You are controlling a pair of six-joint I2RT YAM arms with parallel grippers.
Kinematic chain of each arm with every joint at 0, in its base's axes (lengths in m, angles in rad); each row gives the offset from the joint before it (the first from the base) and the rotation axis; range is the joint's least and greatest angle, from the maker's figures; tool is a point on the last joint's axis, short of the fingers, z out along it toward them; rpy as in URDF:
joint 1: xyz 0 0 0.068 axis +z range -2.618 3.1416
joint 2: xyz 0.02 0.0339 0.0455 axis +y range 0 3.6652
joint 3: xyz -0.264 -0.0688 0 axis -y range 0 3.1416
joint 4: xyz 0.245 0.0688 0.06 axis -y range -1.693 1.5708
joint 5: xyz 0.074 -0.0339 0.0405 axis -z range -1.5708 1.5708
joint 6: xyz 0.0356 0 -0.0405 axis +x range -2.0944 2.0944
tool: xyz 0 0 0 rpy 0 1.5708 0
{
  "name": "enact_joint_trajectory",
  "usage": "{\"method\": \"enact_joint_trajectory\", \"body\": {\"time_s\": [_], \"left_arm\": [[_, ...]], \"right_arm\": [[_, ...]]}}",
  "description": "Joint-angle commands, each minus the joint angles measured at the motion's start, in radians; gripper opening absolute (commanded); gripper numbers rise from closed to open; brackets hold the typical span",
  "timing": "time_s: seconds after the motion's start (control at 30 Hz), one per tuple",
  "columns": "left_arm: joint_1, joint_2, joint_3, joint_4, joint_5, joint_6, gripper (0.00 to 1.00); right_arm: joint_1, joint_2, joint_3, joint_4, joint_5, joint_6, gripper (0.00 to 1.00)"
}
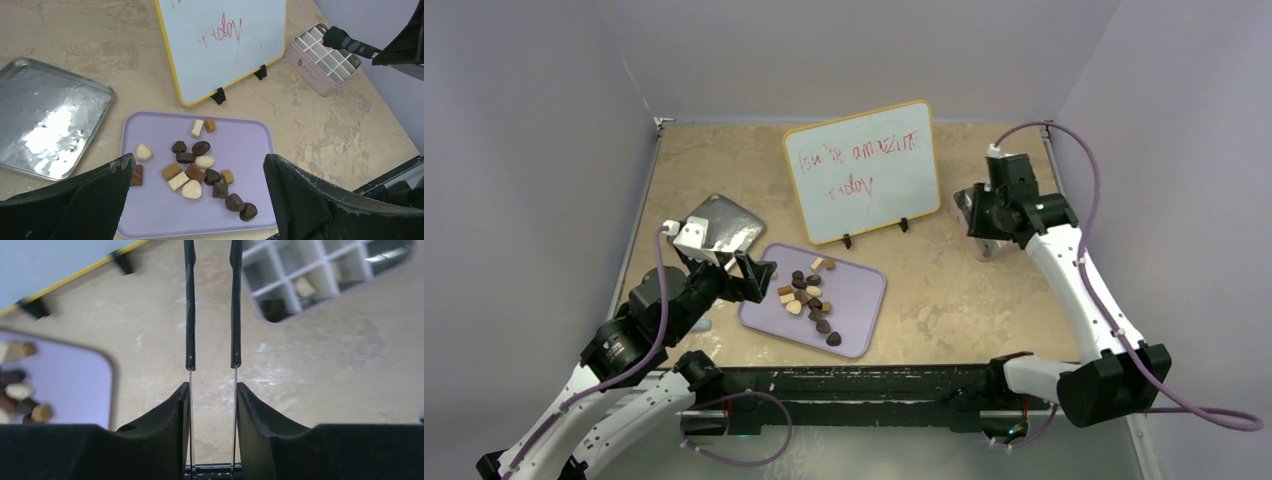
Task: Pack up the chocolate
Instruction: Place the fake chocolate in the packing box, then pick up the fake chocolate from the plate.
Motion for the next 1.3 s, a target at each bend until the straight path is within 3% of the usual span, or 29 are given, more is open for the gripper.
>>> {"method": "enact_joint_trajectory", "body": {"time_s": [0.0, 0.3, 0.73, 1.27], "left_arm": [[-0.002, -0.005, -0.004, 0.017, -0.021, 0.014, 1.00], [-0.001, 0.014, -0.003, 0.014, -0.042, 0.016, 1.00], [-0.001, -0.017, -0.002, 0.002, -0.111, 0.002, 1.00], [-0.001, -0.031, -0.001, -0.006, -0.128, -0.004, 1.00]], "right_arm": [[0.179, -0.041, -0.024, 0.071, -0.062, -0.027, 0.38], [0.537, -0.044, -0.158, 0.139, -0.047, -0.031, 0.37], [1.042, 0.030, -0.172, 0.122, 0.036, 0.085, 0.40], [1.142, 0.147, -0.124, 0.136, 0.029, 0.060, 0.43]]}}
